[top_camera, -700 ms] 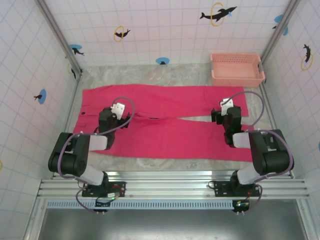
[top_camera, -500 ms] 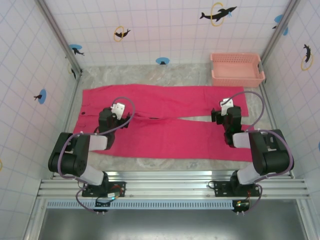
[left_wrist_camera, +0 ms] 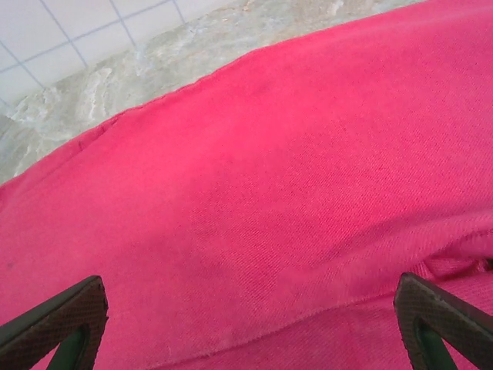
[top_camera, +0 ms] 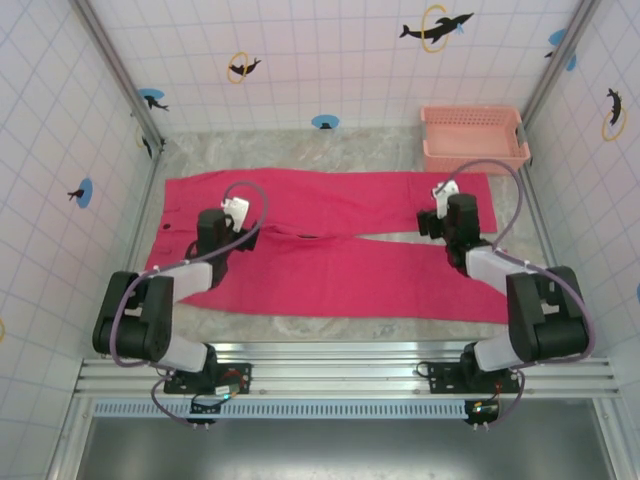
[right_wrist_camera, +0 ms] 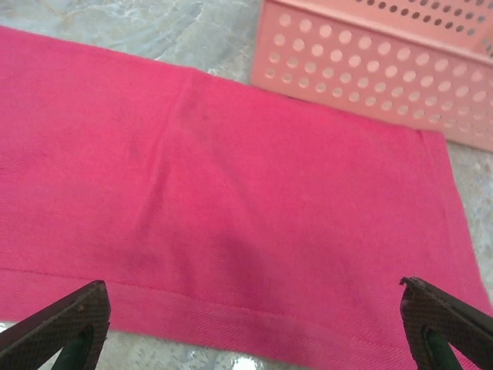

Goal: Roll up the long pants

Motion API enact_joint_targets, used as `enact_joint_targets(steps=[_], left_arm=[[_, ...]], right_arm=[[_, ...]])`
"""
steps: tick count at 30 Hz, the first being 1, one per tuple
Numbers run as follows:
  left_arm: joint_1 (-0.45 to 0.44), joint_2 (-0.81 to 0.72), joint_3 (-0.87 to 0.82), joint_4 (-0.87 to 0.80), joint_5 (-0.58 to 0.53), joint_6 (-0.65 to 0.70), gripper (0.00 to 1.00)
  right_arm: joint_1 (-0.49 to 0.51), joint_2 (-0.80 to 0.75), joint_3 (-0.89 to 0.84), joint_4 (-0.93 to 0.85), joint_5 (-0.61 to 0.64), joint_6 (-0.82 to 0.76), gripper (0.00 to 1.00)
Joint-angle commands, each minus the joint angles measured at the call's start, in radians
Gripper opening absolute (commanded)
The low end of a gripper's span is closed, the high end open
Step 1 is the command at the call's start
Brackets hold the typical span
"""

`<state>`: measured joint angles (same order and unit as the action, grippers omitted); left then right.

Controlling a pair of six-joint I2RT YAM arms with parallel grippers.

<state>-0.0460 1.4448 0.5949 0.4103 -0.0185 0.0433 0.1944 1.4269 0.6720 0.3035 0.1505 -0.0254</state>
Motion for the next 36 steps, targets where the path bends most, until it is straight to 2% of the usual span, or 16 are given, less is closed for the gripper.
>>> enact_joint_targets(steps=[1,3,5,9,14,17,22,24,28,32,36], left_arm=[[0.004,-0.089,0.343,-0.555,-0.148,-0.074,0.97],[0.003,-0.065,0.539,-0.832,-0.166,-0.075,0.97],[0.003,-0.049,0.650,-0.991,-0.173,-0.070,0.98],[0.003,-0.101,0.661,-1.079,-0.200,-0.033,0.97],[0.002,-0.159,0.646,-1.147,-0.314,0.014,0.97],[0.003,-0.150,0.665,-1.186,-0.386,0.006,0.98],[0.003,-0.135,0.648,-1.180,-0.373,0.011,0.98],[0.003,-0.130,0.639,-1.190,-0.393,0.007,0.98],[0.000,-0.132,0.623,-1.228,-0.423,0.001,0.97],[0.001,-0.172,0.591,-1.237,-0.407,-0.007,0.98],[-0.004,-0.207,0.555,-1.244,-0.420,-0.008,0.98]], right_arm=[[0.212,-0.137,0.151,-0.404,0.103,-0.132,0.99],[0.350,-0.167,0.206,-0.539,0.107,-0.153,0.98],[0.484,-0.148,0.260,-0.689,0.100,-0.139,0.95],[0.747,-0.022,0.342,-0.884,0.156,-0.165,0.89],[0.921,0.099,0.369,-0.974,0.142,-0.149,0.77],[0.958,0.097,0.340,-0.947,0.084,-0.125,0.74],[0.957,0.122,0.317,-0.963,0.036,-0.151,0.71],[0.949,0.146,0.316,-1.004,-0.020,-0.161,0.66],[0.950,0.152,0.272,-1.029,-0.085,-0.142,0.63],[0.944,0.155,0.246,-1.000,-0.061,-0.116,0.62],[0.909,0.221,0.282,-1.019,-0.056,-0.092,0.58]])
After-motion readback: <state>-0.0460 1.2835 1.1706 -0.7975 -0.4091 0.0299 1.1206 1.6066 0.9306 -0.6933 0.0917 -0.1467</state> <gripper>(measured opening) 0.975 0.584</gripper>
